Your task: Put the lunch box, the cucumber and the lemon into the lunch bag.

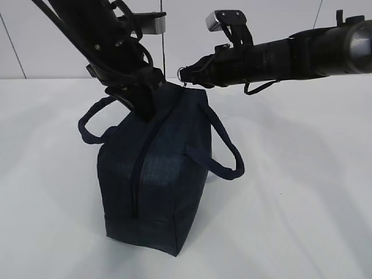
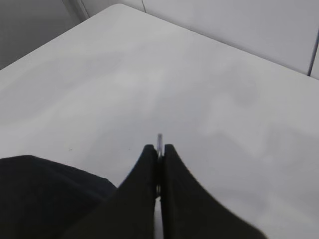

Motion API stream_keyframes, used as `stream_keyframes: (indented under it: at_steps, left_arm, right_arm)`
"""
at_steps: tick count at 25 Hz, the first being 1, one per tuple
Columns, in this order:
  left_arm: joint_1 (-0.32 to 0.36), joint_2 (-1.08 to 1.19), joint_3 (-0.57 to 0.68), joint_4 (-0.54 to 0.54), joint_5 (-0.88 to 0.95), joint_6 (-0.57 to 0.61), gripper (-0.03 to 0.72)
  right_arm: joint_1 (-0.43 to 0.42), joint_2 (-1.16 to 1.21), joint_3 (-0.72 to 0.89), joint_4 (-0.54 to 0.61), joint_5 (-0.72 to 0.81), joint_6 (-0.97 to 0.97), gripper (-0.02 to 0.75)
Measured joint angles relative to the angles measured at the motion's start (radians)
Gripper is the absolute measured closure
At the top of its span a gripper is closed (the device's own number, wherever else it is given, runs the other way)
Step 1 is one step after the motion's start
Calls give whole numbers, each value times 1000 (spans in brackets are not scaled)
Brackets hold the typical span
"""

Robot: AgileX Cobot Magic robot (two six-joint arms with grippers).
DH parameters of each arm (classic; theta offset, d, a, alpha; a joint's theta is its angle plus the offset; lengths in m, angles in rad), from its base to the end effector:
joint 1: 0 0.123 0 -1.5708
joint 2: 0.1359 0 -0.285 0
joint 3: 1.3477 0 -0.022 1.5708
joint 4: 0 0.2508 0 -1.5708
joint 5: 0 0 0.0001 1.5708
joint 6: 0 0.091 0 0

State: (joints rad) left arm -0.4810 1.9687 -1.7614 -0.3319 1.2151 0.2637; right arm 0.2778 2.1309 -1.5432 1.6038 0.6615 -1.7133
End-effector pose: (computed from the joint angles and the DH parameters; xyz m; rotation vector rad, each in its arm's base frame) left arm 0.3580 -0.2182 0.2763 0.9473 2.7422 -0.5096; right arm 0.4435 0.1847 0.2079 -0.7804 1.8683 0.7843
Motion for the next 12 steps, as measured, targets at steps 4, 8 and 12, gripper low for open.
stream_keyframes:
  at_steps: [4, 8, 12]
  left_arm:
    - [-7, 6, -66, 13, 21, 0, 694]
    - [-35, 4, -79, 32, 21, 0, 694]
    - [-74, -15, -79, 59, 15, -18, 694]
  right_arm:
    - [-4, 0, -11, 0, 0, 0, 731]
    - [-27, 0, -13, 2, 7, 0, 731]
    - [-59, 0, -13, 2, 30, 2, 731]
